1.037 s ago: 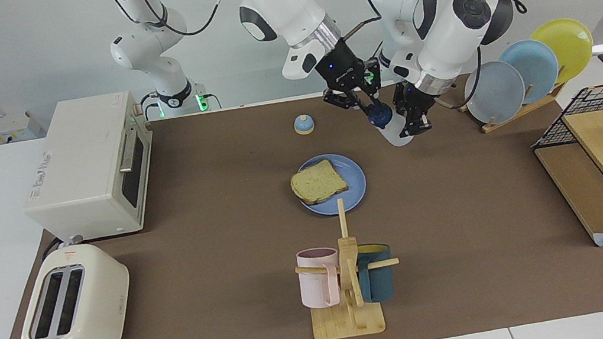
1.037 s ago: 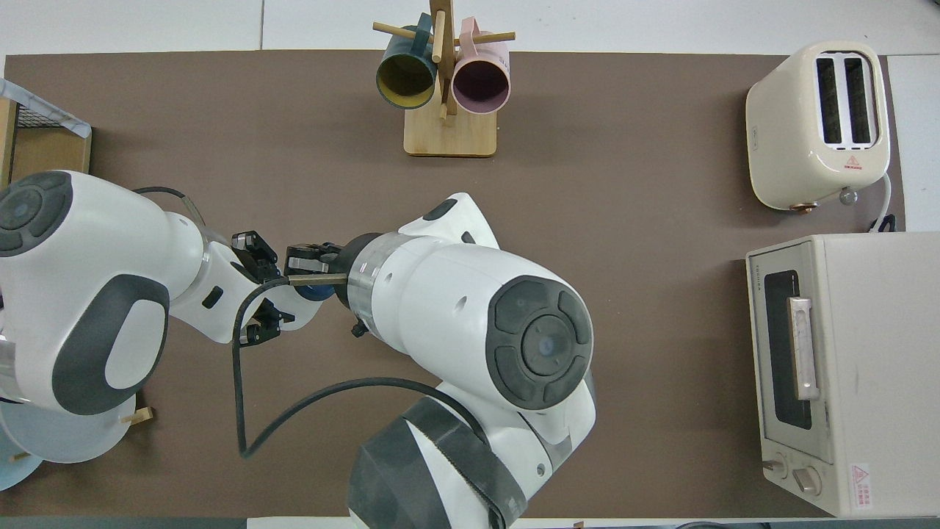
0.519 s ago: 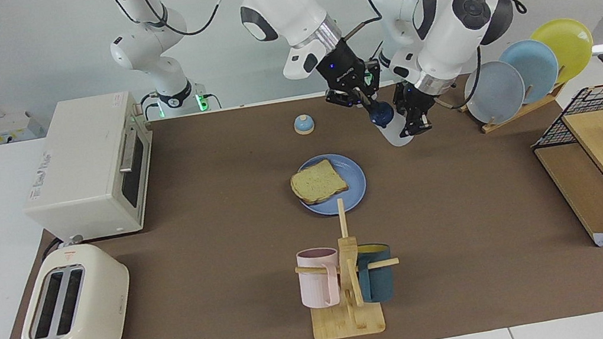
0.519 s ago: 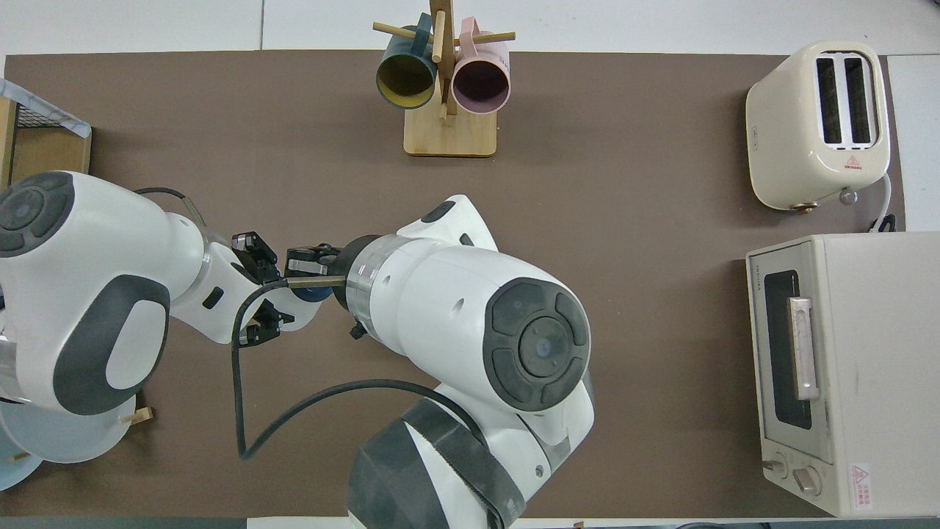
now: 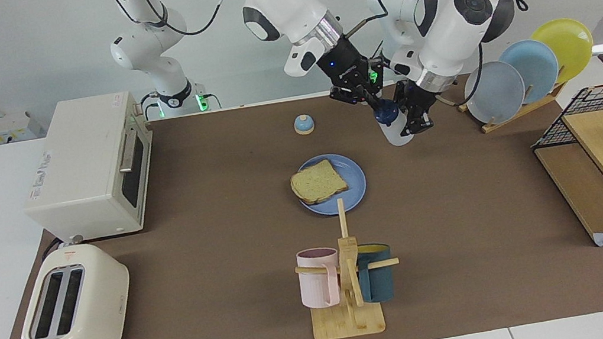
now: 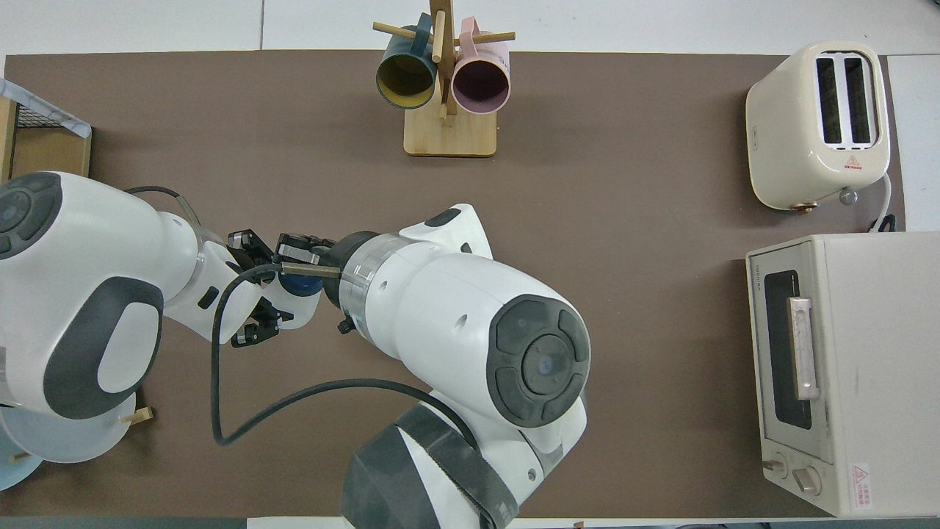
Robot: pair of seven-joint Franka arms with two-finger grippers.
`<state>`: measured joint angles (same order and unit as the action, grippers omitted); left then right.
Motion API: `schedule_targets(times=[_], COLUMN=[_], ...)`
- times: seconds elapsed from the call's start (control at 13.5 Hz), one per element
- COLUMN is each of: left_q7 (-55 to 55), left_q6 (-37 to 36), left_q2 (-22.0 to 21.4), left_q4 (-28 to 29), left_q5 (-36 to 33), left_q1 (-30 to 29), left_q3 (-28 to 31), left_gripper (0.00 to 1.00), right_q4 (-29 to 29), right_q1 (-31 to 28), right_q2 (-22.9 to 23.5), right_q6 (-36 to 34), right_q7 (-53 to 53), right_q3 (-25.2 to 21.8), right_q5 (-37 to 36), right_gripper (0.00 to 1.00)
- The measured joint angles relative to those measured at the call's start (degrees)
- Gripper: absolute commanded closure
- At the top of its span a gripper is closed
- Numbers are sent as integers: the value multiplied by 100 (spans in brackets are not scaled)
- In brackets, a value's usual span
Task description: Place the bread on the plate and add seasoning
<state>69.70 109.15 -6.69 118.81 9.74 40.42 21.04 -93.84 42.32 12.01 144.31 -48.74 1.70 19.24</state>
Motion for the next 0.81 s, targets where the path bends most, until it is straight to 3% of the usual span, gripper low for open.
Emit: schedule_targets(times=[0.81], left_q7=[-25], left_q6=[32], left_q2=[-5], left_q4=[7], left_q5=[-43], left_q1=[0], left_q3=[0], left_gripper=[100], right_q4=[-96], right_q1=[9], right_q2=[29], right_q6=[384], right_q7=[-281], right_q3=[5], right_q5=[262], right_gripper=[100])
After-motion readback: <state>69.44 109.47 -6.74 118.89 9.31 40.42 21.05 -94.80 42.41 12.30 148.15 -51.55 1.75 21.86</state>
